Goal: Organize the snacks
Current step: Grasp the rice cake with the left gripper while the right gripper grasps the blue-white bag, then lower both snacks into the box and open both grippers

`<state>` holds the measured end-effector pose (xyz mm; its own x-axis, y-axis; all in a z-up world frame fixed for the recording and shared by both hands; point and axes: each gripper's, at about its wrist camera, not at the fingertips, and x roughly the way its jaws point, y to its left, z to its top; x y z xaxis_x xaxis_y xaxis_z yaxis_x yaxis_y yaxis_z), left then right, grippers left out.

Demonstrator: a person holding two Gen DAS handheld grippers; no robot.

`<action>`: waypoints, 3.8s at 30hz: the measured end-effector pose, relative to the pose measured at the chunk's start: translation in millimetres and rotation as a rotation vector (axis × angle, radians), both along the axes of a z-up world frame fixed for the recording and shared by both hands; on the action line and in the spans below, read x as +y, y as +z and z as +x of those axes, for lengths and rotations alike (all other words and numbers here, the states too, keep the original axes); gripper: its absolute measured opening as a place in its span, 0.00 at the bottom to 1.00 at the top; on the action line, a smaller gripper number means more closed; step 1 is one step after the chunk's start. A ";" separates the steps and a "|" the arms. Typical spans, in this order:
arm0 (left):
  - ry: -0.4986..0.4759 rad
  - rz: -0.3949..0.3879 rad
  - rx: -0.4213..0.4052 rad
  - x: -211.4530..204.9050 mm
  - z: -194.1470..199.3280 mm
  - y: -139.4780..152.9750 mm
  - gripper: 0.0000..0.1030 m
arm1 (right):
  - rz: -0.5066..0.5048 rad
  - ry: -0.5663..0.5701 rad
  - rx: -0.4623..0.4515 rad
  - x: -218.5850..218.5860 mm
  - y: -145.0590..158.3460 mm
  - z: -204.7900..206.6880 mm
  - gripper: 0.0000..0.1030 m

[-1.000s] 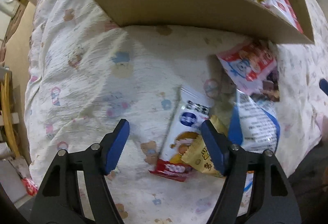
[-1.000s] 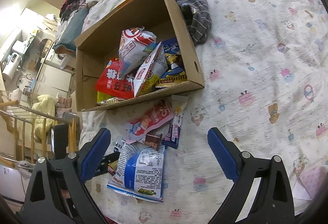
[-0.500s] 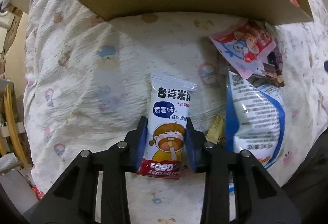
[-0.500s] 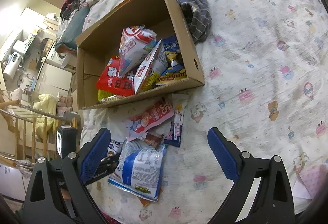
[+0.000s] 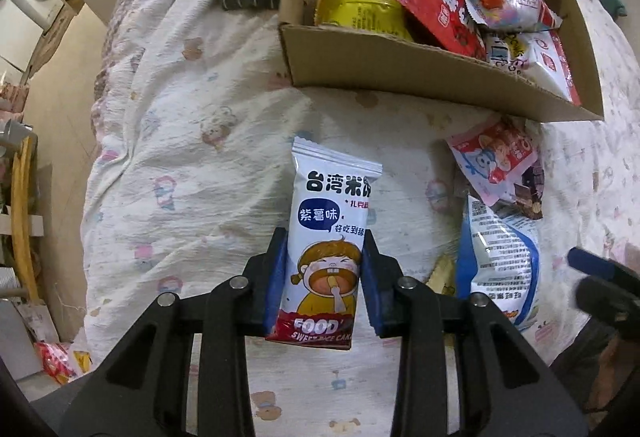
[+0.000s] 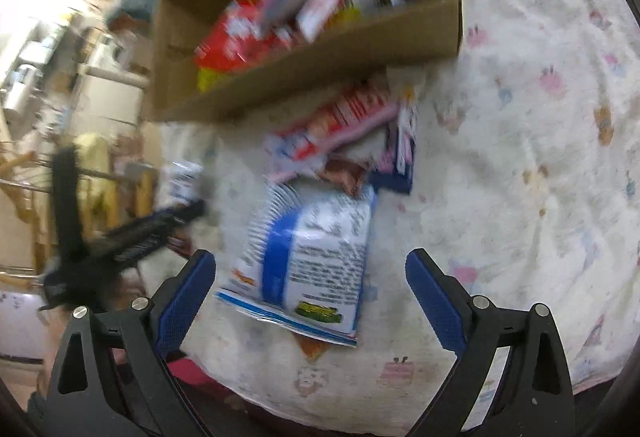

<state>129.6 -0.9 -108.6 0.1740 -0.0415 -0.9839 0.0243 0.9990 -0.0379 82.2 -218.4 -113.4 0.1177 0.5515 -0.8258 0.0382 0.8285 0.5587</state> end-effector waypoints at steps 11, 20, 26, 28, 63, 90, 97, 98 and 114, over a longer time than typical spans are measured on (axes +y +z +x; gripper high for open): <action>0.006 0.023 -0.052 27.0 -7.3 1.5 0.29 | -0.078 0.030 0.128 46.8 -36.5 11.9 0.95; 0.046 0.005 -0.019 37.6 -9.0 -9.8 0.29 | -0.182 0.094 0.088 58.8 -40.0 15.6 0.81; 0.024 0.010 -0.026 26.9 -4.1 -8.7 0.29 | -0.134 0.115 0.048 46.4 -23.3 6.2 0.60; 0.016 0.011 -0.033 21.8 -3.6 -6.4 0.29 | -0.126 0.113 0.022 38.6 -16.2 1.6 0.60; 0.013 -0.100 -0.318 11.0 35.6 127.4 0.29 | -0.054 -0.067 -0.351 -49.0 124.6 50.8 0.59; 0.083 -0.130 -0.300 -4.7 143.6 80.8 0.29 | 0.043 -0.001 -0.266 42.5 65.6 206.3 0.68; 0.086 -0.143 -0.273 -2.5 148.1 74.5 0.29 | 0.026 -0.024 -0.277 32.1 67.1 202.3 0.82; 0.084 -0.147 -0.271 -3.6 148.0 73.7 0.29 | 0.031 -0.033 -0.273 27.1 67.0 200.6 0.82; -0.003 -0.145 -0.373 -22.6 146.3 85.1 0.70 | 0.035 -0.084 -0.290 -6.4 73.6 187.3 0.82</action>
